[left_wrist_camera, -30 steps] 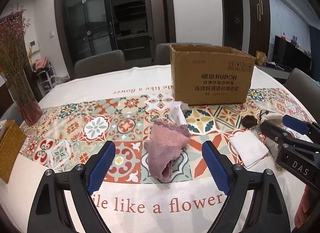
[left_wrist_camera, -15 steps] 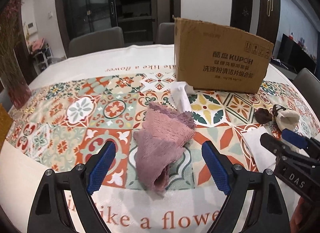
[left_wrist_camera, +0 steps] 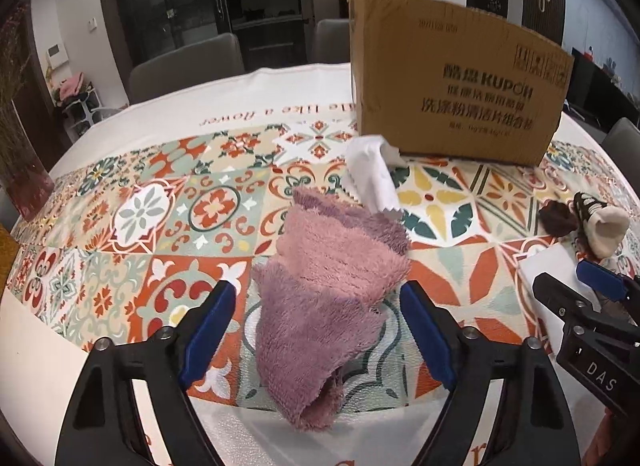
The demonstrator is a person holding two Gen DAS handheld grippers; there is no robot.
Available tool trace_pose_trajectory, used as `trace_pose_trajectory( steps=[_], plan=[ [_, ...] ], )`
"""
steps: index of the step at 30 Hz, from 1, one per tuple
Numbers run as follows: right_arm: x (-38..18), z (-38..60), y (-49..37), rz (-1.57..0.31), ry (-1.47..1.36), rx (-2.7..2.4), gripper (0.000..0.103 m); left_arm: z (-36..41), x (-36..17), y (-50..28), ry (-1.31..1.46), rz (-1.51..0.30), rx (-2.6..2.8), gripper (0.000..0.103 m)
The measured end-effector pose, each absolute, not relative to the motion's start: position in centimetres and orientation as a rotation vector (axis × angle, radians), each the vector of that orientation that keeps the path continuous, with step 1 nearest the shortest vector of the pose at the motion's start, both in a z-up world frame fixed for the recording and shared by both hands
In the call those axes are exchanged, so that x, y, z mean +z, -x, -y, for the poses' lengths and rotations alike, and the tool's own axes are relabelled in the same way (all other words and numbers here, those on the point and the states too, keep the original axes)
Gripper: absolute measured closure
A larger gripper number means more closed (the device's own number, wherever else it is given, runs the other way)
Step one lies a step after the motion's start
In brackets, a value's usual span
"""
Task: Organize soft objects
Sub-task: 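Grasp the mauve towel with the left tool while the right tool grasps the white cloth, then lift the mauve towel and white cloth and carry them toward the box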
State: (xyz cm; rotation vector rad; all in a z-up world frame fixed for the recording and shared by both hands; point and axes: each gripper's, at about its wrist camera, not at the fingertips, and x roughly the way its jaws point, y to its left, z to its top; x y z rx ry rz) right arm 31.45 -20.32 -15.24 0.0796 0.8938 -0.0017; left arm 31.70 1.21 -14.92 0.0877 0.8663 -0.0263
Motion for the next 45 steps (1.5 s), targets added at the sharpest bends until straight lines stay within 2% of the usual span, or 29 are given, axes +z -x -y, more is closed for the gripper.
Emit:
trace_pose_trajectory(
  steps=[5,8,10,14,16,17,21,22,24,27,35,45],
  plan=[
    [-16.1,20.0,-31.9,-0.920,-0.041,-0.010,0.038,-1.0,-15.6,-32.1,-0.088,-0.888,-0.033,0.026],
    [-16.2,19.7,-31.9,-0.917,-0.016,-0.012,0.036,-1.0,-15.9,-32.4,-0.082,-0.903,-0.037,0.034],
    [-16.3,19.5,-31.8,-0.910,-0.004,-0.011,0.036,-0.9,-16.1,-32.5,-0.078,-0.915,-0.048,0.045],
    [-16.3,19.5,-31.8,-0.908,0.000,-0.008,0.037,-0.9,-16.1,-32.4,-0.068,-0.916,-0.064,0.057],
    [-16.2,19.5,-31.8,-0.909,0.001,-0.004,0.038,-0.7,-16.0,-32.3,-0.078,-0.913,-0.067,0.071],
    [-16.2,19.5,-31.8,-0.908,0.001,-0.001,0.041,-0.7,-15.9,-32.3,-0.081,-0.915,-0.072,0.074],
    [-16.0,18.8,-31.4,-0.897,0.024,0.032,0.068,-0.8,-15.8,-32.0,-0.065,-0.921,-0.086,0.084],
    [-16.0,18.6,-31.4,-0.895,0.031,0.040,0.071,-0.8,-15.7,-31.9,-0.060,-0.921,-0.090,0.085],
    [-15.9,18.2,-31.2,-0.893,0.043,0.055,0.087,-0.9,-15.4,-31.7,-0.050,-0.921,-0.102,0.086],
    [-15.8,18.2,-31.1,-0.900,0.033,0.067,0.090,-0.9,-14.9,-31.1,-0.039,-0.914,-0.113,0.087],
    [-15.0,19.0,-30.8,-0.923,-0.044,0.106,0.091,-0.5,-12.4,-29.5,-0.051,-0.864,-0.119,0.088],
    [-11.5,18.9,-28.9,-0.848,-0.050,0.138,0.091,-0.6,-9.3,-27.9,-0.016,-0.844,-0.137,0.088]
  ],
)
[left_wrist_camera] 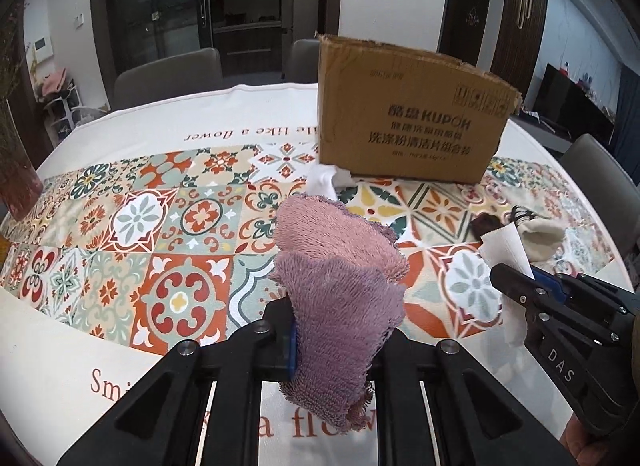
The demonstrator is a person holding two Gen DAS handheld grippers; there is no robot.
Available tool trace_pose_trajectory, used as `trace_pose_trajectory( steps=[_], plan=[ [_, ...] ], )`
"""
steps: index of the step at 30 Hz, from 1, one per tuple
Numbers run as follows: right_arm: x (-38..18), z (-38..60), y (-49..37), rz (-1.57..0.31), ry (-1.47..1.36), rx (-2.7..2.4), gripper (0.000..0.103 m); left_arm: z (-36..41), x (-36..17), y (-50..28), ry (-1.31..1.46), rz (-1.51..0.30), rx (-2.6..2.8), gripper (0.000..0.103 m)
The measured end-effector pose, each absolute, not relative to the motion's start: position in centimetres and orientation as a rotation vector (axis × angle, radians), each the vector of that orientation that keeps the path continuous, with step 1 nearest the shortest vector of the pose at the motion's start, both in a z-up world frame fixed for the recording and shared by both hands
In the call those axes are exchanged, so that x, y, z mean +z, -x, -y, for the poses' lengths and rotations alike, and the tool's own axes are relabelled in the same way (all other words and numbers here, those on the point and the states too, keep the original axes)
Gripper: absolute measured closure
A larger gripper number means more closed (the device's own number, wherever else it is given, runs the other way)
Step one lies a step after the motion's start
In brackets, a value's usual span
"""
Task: Organize soft objects
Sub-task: 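Lift the mauve towel and white cloth and carry them toward the box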
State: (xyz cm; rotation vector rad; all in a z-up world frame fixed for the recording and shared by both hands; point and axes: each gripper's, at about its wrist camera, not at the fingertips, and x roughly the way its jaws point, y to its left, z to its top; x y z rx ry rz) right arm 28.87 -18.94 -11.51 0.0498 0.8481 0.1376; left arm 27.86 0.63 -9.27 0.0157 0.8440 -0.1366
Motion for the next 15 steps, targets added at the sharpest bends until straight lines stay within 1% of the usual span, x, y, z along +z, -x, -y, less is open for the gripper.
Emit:
trace_pose_trajectory(
  steps=[7,15],
  plan=[
    [-8.6,19.4,-27.8,-0.800,-0.063,0.136,0.091,-0.3,-6.8,-27.1,0.005,-0.832,-0.177,0.088],
    [-5.7,20.2,-26.7,-0.734,-0.078,0.129,0.091,0.5,-4.2,-26.4,0.013,-0.760,-0.238,0.088]
  ],
)
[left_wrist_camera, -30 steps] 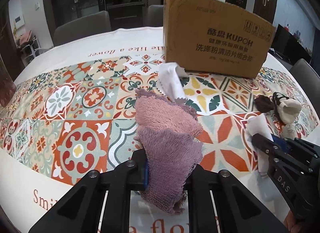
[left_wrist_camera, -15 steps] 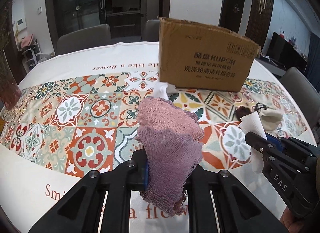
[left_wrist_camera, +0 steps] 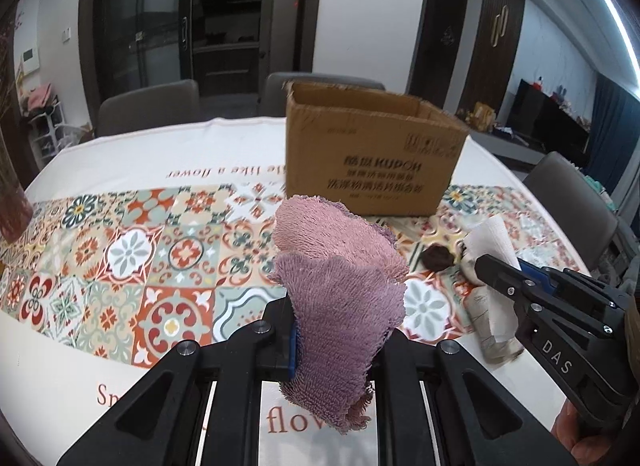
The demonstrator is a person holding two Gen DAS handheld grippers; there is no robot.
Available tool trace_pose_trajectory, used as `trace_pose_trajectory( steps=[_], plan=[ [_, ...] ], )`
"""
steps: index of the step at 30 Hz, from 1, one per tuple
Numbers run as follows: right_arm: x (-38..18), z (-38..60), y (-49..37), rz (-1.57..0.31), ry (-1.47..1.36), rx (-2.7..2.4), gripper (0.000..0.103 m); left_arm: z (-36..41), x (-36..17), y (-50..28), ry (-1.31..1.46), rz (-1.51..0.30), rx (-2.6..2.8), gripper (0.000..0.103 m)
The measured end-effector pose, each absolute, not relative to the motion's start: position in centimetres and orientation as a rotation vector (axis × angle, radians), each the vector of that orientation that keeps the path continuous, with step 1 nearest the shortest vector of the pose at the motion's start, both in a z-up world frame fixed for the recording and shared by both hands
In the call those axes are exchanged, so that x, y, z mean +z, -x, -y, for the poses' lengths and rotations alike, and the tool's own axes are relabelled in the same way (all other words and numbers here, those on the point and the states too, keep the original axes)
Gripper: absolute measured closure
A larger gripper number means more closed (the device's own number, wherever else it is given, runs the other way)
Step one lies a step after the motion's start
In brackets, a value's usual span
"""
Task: Organize soft objects
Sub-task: 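Lift the mauve towel and white cloth and carry them toward the box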
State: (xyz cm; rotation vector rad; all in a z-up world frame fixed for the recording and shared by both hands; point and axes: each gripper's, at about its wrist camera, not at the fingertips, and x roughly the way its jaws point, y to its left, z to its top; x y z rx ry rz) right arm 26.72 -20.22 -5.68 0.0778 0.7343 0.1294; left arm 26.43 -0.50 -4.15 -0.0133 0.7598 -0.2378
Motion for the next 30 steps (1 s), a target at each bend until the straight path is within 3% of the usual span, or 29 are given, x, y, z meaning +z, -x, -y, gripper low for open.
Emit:
trace_pose_trajectory(
  steps=[30],
  plan=[
    [3.7,23.1,-27.4,-0.498,-0.123,0.109,0.090,3.3,5.2,-28.7,-0.062,-0.523,-0.295,0.088]
  ],
)
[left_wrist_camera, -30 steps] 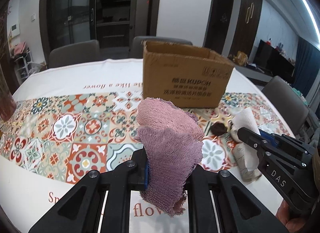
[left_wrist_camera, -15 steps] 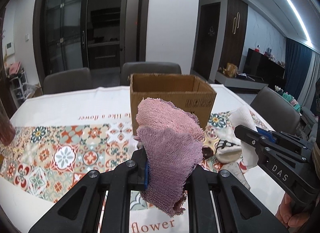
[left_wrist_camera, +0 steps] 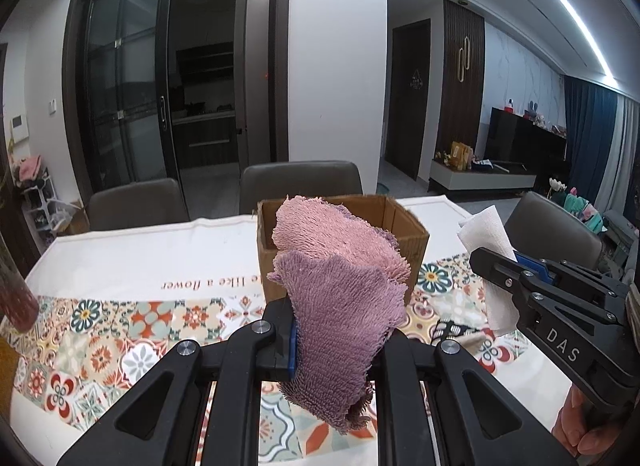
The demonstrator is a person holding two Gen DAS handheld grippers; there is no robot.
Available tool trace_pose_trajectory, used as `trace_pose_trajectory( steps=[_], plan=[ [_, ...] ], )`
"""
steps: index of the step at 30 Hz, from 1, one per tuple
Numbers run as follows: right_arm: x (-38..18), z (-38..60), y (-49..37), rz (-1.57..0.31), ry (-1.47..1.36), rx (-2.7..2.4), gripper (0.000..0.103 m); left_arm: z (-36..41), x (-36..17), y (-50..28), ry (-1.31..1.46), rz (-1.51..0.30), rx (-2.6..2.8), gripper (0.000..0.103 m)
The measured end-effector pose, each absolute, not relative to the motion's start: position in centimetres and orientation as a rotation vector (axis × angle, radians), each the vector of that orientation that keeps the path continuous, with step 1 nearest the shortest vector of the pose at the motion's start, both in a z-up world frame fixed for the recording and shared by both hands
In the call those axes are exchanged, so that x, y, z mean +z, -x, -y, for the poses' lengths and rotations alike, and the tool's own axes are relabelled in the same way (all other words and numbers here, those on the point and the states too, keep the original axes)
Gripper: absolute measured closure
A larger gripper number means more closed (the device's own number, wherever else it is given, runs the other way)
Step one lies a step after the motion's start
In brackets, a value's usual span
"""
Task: Organize soft objects
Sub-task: 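Lift the mauve towel and white cloth and carry them toward the box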
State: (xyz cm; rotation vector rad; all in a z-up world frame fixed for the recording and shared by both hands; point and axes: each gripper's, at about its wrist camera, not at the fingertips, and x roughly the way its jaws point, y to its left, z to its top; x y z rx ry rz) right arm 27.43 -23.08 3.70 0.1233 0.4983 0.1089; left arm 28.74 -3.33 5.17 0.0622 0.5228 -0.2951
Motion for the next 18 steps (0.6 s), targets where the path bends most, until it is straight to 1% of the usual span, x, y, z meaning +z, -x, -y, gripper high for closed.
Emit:
trace_pose_trajectory(
  steps=[18],
  plan=[
    [8.0,25.5,-33.5,-0.455,-0.167,0.148,0.090,6.0,8.5,-35.0,-0.082,-0.491,-0.343,0.088]
  ],
)
